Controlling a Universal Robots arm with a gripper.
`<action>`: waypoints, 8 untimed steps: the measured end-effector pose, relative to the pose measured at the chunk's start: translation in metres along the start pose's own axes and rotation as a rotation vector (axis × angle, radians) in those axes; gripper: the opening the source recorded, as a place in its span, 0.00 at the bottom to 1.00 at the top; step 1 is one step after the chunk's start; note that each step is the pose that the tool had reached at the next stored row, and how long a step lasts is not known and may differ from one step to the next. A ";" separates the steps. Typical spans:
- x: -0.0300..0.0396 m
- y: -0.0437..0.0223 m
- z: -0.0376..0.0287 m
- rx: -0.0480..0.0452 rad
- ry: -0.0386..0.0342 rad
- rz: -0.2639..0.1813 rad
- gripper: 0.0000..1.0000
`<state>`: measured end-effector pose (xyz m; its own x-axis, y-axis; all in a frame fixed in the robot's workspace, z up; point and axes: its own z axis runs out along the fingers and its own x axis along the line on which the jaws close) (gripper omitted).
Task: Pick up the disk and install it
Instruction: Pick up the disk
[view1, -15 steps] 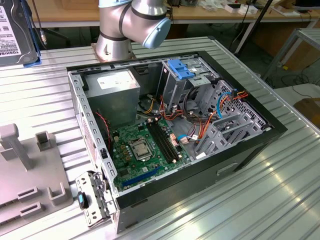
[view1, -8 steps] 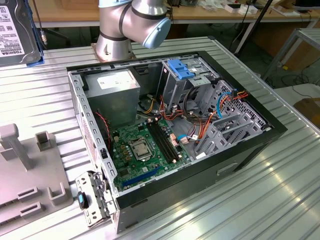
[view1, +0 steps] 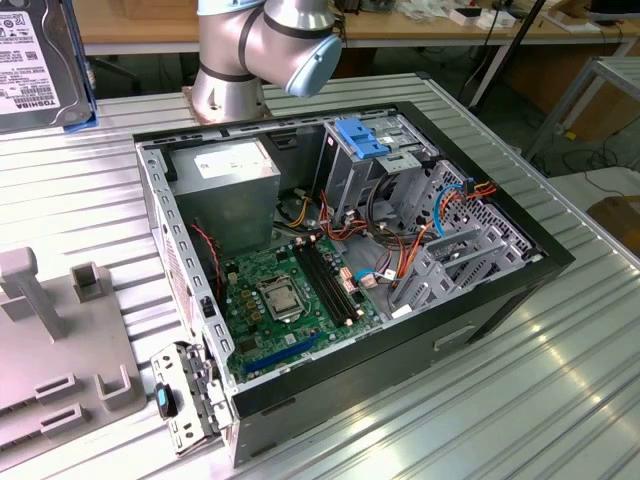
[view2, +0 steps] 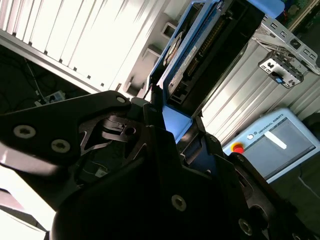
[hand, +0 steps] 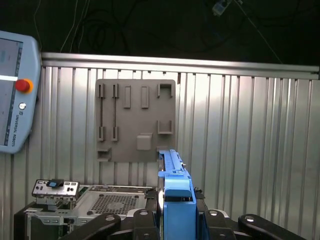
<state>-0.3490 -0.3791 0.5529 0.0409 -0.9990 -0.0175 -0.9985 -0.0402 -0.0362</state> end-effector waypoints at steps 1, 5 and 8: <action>0.0000 -0.0005 0.0000 0.0003 0.0000 0.000 0.37; 0.0001 -0.0035 0.0001 0.0021 0.0001 0.000 0.37; 0.0002 -0.0050 0.0002 0.0034 0.0001 0.000 0.37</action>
<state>-0.3440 -0.3791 0.5529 0.0409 -0.9990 -0.0174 -0.9984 -0.0402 -0.0396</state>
